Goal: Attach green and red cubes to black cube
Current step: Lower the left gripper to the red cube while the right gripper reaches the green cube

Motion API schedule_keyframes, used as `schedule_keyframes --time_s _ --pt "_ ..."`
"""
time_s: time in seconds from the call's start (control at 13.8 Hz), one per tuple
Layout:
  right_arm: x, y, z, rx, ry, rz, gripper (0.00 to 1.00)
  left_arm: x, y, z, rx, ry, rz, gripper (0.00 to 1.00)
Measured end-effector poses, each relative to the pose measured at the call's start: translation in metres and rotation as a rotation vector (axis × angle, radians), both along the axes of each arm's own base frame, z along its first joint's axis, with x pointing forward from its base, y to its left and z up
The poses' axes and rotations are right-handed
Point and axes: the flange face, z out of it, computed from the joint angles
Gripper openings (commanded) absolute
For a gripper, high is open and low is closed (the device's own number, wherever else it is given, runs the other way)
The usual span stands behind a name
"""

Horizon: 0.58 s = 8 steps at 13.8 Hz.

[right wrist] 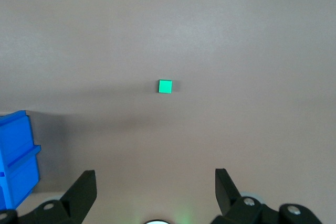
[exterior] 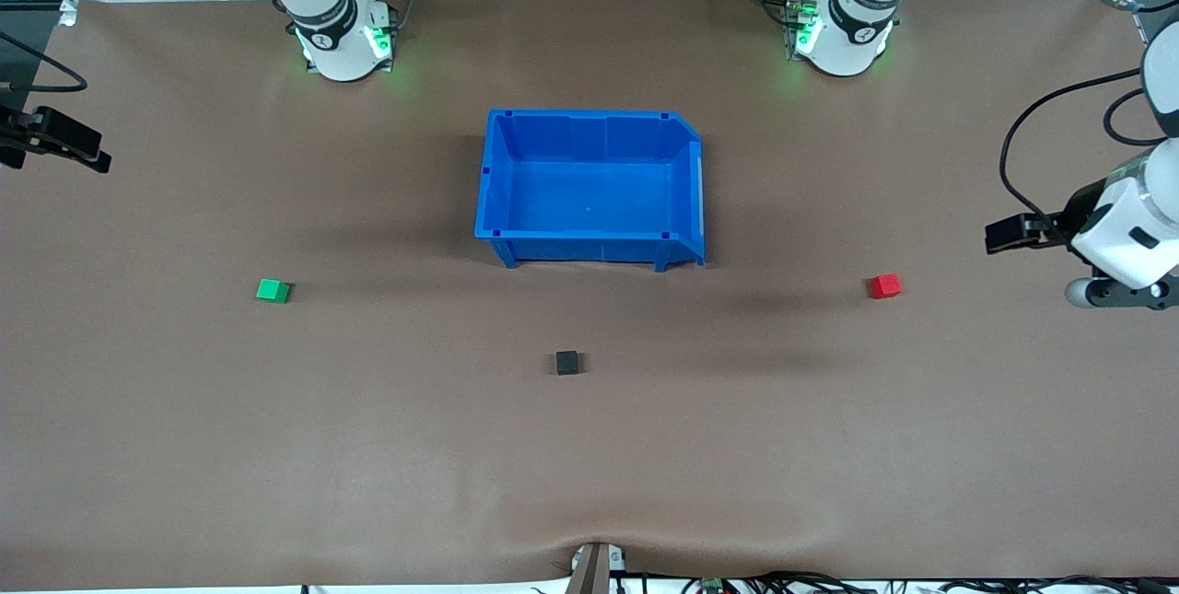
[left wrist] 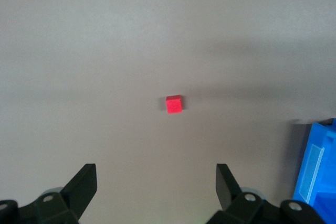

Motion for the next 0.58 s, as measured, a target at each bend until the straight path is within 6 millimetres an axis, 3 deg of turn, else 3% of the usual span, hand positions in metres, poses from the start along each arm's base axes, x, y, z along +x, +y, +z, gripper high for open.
schedule_keyframes --time_s 0.44,0.58 --pt "0.000 0.001 -0.001 0.000 0.001 0.002 1.00 0.023 -0.029 -0.055 -0.014 0.032 -0.046 1.00" --pt "0.002 0.002 -0.003 0.000 0.006 0.005 1.00 0.024 -0.042 -0.063 -0.012 0.040 -0.039 1.00"
